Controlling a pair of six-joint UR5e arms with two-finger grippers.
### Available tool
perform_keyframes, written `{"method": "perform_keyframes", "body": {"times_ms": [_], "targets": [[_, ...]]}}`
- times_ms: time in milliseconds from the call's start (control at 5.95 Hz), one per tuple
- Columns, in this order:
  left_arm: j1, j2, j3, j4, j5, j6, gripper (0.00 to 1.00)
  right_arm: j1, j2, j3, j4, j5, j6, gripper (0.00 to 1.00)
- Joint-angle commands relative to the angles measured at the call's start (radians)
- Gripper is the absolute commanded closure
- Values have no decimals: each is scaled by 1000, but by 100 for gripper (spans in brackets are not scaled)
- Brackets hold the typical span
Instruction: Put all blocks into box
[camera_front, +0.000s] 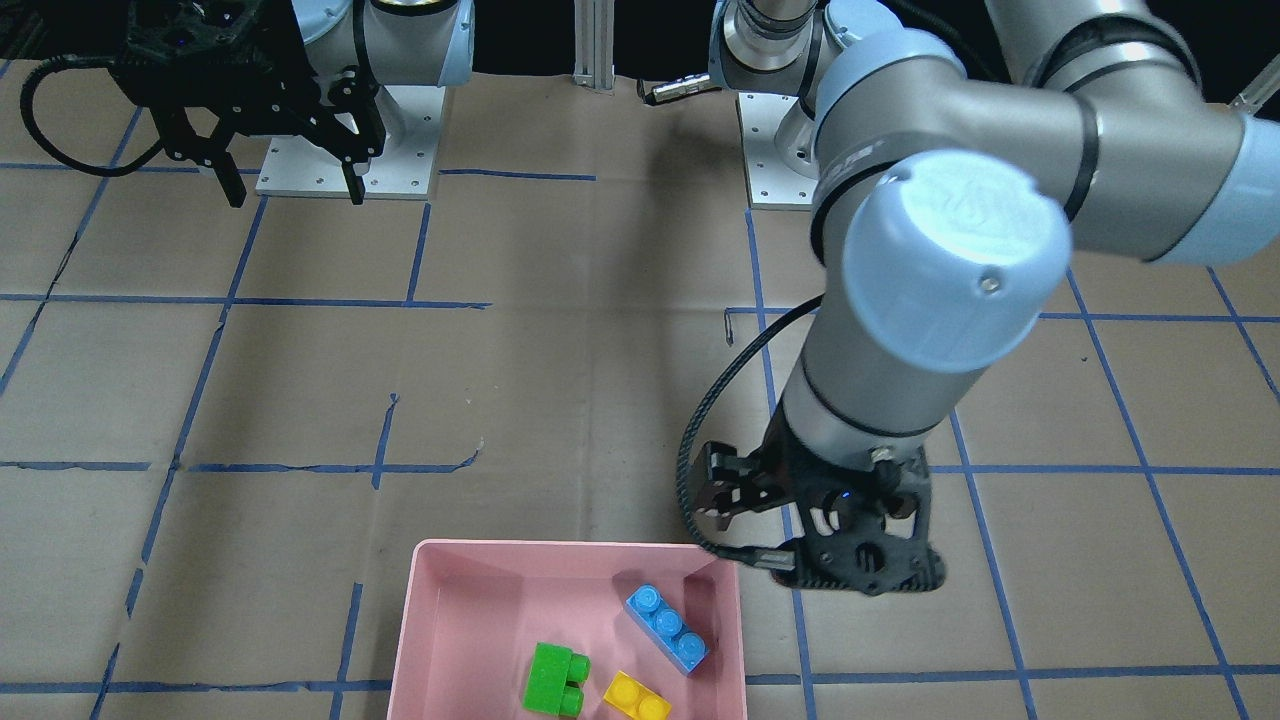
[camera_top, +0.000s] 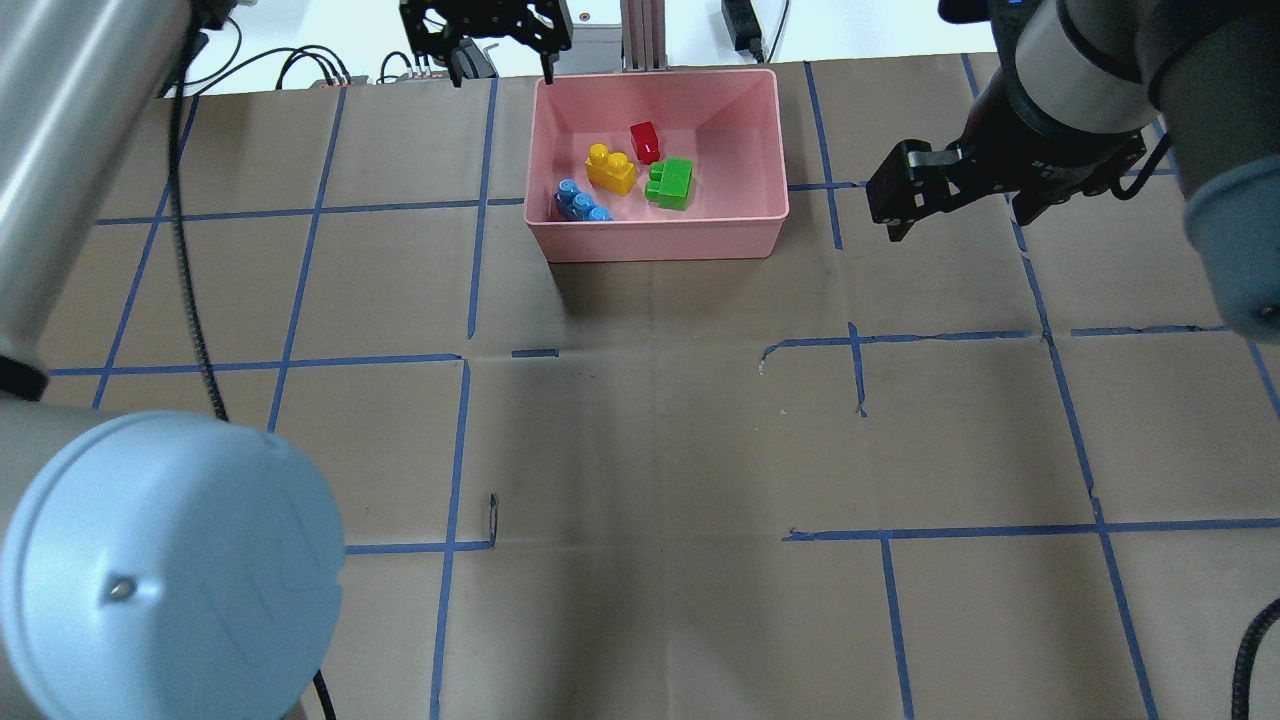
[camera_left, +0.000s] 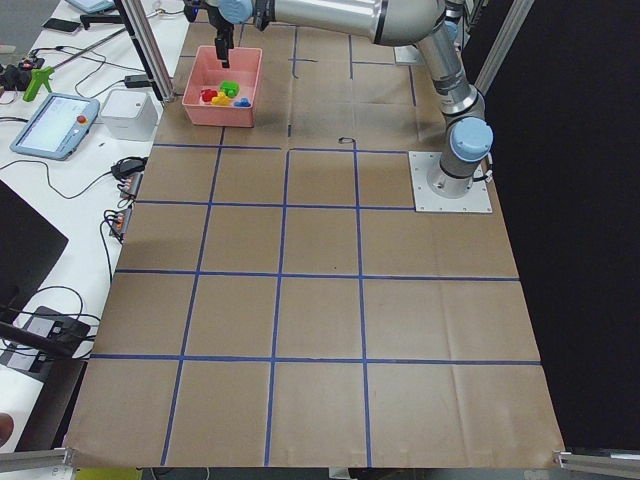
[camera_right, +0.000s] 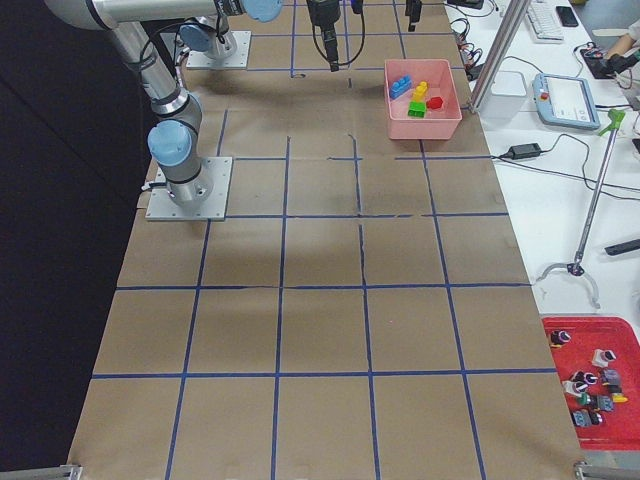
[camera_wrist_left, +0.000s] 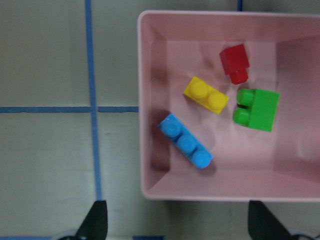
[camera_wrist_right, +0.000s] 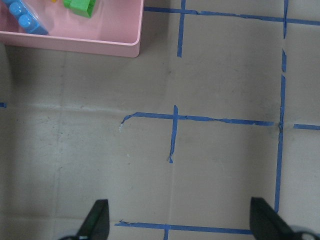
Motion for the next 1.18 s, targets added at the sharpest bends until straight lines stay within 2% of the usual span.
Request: {"method": "perform_keyframes", "body": {"times_ms": [0, 168, 336, 504, 1008], "targets": [[103, 259, -263, -4, -3, 197, 1, 0, 18, -22, 3, 0, 0, 0], [150, 398, -420, 7, -8, 259, 1, 0, 18, -21, 3, 0, 0, 0], [155, 506, -556, 94, -19, 270, 1, 1, 18, -21, 3, 2, 2, 0], [154, 543, -612, 140, -20, 262, 1, 1, 18, -21, 3, 2, 2, 0], [117, 512, -589, 138, -31, 215, 1, 1, 21, -21, 3, 4, 3, 0]]}}
